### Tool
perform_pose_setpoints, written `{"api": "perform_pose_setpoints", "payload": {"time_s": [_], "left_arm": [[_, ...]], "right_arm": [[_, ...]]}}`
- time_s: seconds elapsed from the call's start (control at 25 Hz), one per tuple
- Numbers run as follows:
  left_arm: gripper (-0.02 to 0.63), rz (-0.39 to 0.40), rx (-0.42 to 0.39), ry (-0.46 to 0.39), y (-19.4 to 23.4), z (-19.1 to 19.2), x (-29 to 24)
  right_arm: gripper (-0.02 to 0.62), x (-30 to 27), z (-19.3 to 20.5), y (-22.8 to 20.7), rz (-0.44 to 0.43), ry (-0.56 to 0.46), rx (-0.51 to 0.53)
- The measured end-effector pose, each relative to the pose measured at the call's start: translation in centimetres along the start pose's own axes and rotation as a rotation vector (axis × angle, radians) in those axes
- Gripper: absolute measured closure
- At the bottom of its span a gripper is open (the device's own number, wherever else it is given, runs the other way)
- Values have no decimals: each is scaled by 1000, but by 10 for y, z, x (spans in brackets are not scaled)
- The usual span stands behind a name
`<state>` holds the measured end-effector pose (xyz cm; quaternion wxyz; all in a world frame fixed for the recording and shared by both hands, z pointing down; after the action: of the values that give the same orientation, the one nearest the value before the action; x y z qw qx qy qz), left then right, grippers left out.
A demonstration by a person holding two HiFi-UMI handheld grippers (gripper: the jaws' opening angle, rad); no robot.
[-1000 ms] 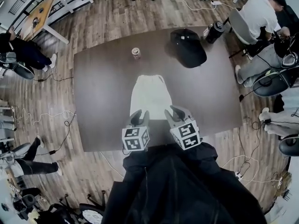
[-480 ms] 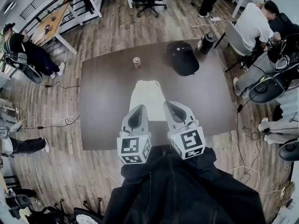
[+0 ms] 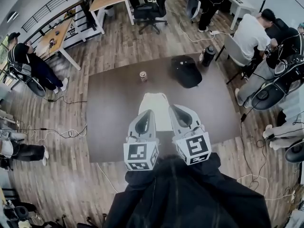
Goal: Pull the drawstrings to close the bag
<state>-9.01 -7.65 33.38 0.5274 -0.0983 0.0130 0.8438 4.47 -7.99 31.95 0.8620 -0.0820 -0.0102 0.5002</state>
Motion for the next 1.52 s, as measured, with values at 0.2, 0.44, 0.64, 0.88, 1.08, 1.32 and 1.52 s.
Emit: {"api": "perform_pose_setpoints", "payload": {"time_s": [0.2, 0.44, 0.64, 0.88, 1.08, 1.32, 1.52], "left_arm": [[574, 16, -4, -18, 15, -2, 2], [574, 36, -11, -26, 26, -4, -4], [574, 50, -23, -31, 30, -7, -9], [574, 43, -29, -32, 40, -7, -8], [574, 35, -29, -23, 43, -1, -7], [574, 27, -21, -14, 51, -1, -3], [574, 26, -12, -13, 55, 4, 0]], "right_arm": [[572, -9, -3, 14, 14, -11, 14], [572, -17, -6, 16, 31, -21, 24], [574, -23, -11, 17, 43, -30, 32], [574, -30, -10, 21, 44, -38, 34], [574, -33, -5, 24, 35, -35, 31], [574, -39, -6, 30, 28, -32, 30], [574, -40, -3, 34, 30, -25, 34]]}}
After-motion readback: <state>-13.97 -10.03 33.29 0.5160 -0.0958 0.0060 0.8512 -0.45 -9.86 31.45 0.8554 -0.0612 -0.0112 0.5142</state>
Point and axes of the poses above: the fingertips, and each gripper's own axes: x backward along the fingers, y to its left, z out of its underside, the point moved 7 cm from there along x, backward along the fingers, and after that the axes turned 10 degrees about -x, right-handed, at the moved point
